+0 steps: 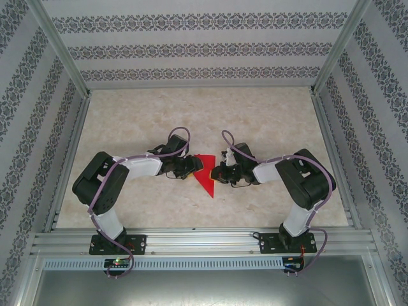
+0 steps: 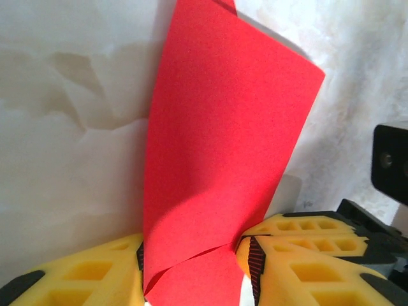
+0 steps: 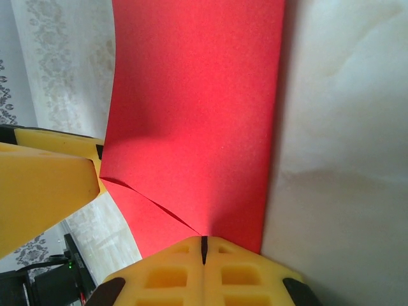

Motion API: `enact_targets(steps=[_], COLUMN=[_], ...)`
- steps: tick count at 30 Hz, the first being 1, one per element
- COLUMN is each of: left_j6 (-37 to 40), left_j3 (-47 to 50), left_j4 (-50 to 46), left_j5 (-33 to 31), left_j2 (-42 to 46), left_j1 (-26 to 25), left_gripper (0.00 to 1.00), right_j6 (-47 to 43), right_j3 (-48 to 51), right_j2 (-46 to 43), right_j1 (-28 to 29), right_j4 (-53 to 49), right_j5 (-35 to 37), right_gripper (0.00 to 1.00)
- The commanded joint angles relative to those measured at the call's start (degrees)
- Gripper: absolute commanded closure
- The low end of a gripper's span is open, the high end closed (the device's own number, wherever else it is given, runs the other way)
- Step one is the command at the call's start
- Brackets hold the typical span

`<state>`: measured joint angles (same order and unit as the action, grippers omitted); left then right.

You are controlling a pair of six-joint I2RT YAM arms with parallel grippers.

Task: Fold a paper plane with a square sheet of paper (pick it up from the middle)
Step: Fold the wing for the fifth time at the center of the table.

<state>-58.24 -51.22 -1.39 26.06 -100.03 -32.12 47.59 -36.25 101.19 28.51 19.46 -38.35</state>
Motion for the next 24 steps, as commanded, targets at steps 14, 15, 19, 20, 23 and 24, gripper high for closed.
enact_targets(steps=[14, 15, 19, 20, 23, 24], left_j6=[2.2, 2.3, 3.5, 4.2, 5.0, 5.1], left_j3=[-4.8, -4.9, -5.4, -5.9, -6.2, -6.3], left_j4=[4.2, 4.2, 3.4, 2.6, 1.7, 1.2], left_j5=[9.5, 9.7, 11.0, 11.2, 11.4, 11.4], left_j2=[-5.8, -6.2, -6.9, -7.0, -6.6, -6.5], left_j1=[3.9, 4.1, 5.2, 5.4, 5.9, 6.0], left_gripper=[0.54, 0.54, 0.57, 0.60, 0.68, 0.72], right_j6=[-4.0, -4.0, -4.3, -4.3, -4.8, -4.7], right_j3=[0.2, 0.1, 0.0, 0.0, -0.2, -0.2], right_j2=[4.7, 4.8, 4.9, 4.9, 4.3, 3.7], right_j1=[-1.2, -1.2, -1.3, -1.4, -1.4, -1.3], right_j4=[-6.9, -7.1, -7.2, -7.2, -7.6, -7.5], right_j5=[5.0, 5.0, 4.7, 4.6, 4.4, 4.3], right_gripper=[0.96, 0.96, 0.96, 0.96, 0.95, 0.94])
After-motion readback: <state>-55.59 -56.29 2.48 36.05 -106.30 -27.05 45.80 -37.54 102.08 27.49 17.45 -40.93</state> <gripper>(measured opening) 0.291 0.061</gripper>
